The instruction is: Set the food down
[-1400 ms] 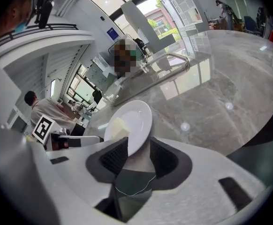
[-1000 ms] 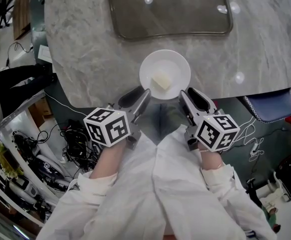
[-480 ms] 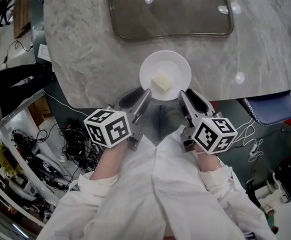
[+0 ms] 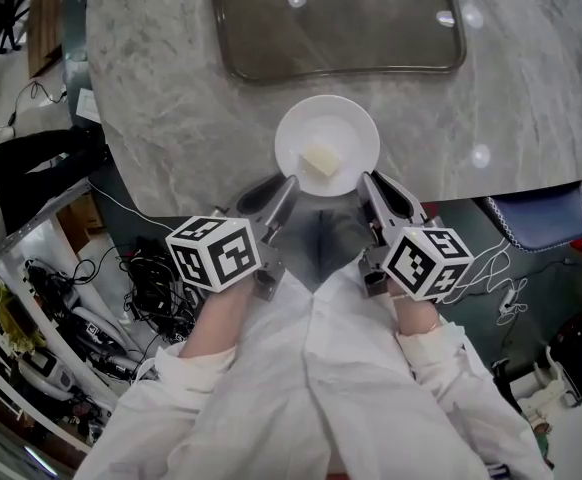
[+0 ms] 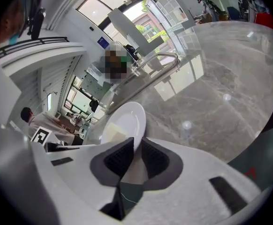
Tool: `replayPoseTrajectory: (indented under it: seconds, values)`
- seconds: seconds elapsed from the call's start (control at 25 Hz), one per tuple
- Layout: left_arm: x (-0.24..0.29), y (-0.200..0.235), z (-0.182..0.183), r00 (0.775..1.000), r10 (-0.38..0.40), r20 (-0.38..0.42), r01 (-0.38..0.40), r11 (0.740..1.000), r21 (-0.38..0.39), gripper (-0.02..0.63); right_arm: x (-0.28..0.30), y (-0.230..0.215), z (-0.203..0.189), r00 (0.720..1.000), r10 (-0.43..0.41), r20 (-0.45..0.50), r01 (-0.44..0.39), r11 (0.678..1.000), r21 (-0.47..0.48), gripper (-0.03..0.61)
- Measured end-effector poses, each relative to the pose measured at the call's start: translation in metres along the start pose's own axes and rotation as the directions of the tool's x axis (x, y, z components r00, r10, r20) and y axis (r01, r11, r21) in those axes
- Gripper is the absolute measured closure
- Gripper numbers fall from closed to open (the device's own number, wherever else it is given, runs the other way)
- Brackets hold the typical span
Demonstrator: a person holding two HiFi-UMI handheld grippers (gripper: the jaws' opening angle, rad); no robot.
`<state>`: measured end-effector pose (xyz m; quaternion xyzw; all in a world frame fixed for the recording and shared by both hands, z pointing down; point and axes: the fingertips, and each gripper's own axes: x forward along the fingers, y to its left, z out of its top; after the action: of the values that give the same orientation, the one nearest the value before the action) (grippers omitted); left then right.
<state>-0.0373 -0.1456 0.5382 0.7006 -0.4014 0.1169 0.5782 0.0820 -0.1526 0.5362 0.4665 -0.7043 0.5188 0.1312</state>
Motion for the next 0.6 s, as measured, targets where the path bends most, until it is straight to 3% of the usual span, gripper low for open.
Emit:
replayPoseTrajectory:
  seconds: [0.6]
  values:
    - [-0.0080,0.0032,0.0019,0.998,0.050,0.033,-0.054,0.992,0.112,0.548,-0.0012,0.0098,-0.0051,1.000,-0.023,-0.021,0.021,0.997,-0.076,0.535]
